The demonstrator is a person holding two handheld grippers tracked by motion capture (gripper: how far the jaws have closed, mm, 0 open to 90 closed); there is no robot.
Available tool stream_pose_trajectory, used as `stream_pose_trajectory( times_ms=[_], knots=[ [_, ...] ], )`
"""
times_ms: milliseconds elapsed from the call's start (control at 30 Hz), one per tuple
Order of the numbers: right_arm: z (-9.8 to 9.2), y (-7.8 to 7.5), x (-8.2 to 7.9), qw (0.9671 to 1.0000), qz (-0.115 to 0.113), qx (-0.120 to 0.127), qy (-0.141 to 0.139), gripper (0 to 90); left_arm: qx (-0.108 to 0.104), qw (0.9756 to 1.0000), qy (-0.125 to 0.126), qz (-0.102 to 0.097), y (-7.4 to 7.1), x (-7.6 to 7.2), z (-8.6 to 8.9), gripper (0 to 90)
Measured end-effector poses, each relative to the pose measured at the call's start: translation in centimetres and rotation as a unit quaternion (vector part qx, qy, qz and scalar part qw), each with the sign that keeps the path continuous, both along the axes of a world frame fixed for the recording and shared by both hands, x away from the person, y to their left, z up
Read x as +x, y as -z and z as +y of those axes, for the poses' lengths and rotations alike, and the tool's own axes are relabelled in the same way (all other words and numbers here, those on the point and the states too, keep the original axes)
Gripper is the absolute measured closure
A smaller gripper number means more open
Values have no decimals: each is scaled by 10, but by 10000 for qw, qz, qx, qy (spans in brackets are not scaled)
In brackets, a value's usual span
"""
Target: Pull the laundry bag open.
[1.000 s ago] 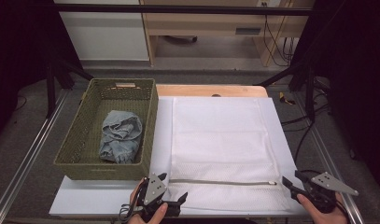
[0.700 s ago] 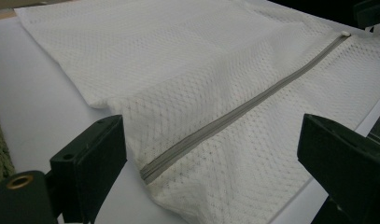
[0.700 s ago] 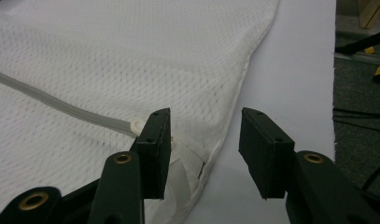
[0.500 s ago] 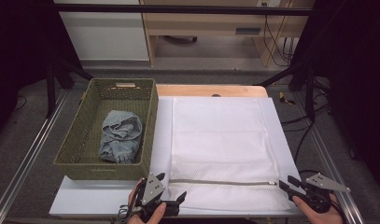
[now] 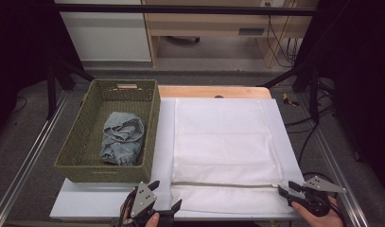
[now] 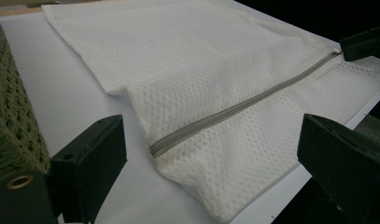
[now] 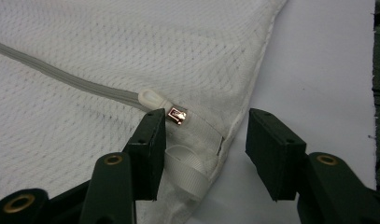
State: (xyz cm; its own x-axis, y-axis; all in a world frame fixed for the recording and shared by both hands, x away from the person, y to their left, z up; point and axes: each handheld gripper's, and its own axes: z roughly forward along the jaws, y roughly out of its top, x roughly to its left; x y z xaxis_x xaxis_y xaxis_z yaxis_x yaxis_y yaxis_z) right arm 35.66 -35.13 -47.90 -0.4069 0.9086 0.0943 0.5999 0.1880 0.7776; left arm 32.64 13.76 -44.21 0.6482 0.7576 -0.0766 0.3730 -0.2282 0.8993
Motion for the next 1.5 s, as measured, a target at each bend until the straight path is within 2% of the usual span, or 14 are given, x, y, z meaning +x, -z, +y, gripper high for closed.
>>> stream_pose_trajectory(
  times_ms=[233, 367, 433, 533, 567, 633, 833, 900, 933, 967, 1000, 1100, 1267, 1500],
  knots=[
    [4, 2, 1, 9999, 92, -82, -45, 496, 38, 10000, 76, 16, 1, 1, -5, 82],
    [10, 3, 1, 9995, 174, -245, -108, 529, 94, 9999, 132, 2, 2, 1, -11, 82],
    [11, 3, 1, 9987, 141, -450, -173, 582, 90, 9998, 163, 5, 3, 2, -13, 82],
    [10, 4, 1, 9986, 97, -478, -183, 630, 93, 9997, 207, 20, 4, 3, -19, 82],
    [11, 3, 2, 9985, 137, -492, -199, 709, 106, 9996, 242, 23, 4, 3, -21, 82],
    [13, 2, 3, 9977, 98, -614, -263, 770, 69, 9996, 265, 31, 4, 4, -23, 82],
    [14, 2, 6, 9981, 103, -539, -276, 829, 10, 9994, 346, 54, 3, 7, -29, 82],
    [11, -2, 8, 9989, -136, -349, -266, 834, 14, 9993, 384, 45, 2, 11, -35, 82],
    [11, -2, 8, 9989, -136, -349, -266, 834, 14, 9993, 384, 45, 2, 11, -35, 81],
    [11, -6, 9, 9988, -352, -281, -206, 835, 17, 9992, 392, 59, 3, 12, -38, 78],
    [11, -6, 9, 9988, -352, -281, -206, 835, 41, 9991, 415, 90, 4, 14, -42, 78],
    [12, -11, 7, 9972, -635, -317, -216, 835, 61, 9982, 576, 164, 7, 19, -58, 57],
    [12, -13, 7, 9965, -762, -269, -218, 835, 147, 9959, 848, 265, 1, 34, -90, 56],
    [13, -17, 6, 9951, -924, -214, -288, 835, 271, 9928, 1151, 192, -11, 52, -133, 62]
  ],
)
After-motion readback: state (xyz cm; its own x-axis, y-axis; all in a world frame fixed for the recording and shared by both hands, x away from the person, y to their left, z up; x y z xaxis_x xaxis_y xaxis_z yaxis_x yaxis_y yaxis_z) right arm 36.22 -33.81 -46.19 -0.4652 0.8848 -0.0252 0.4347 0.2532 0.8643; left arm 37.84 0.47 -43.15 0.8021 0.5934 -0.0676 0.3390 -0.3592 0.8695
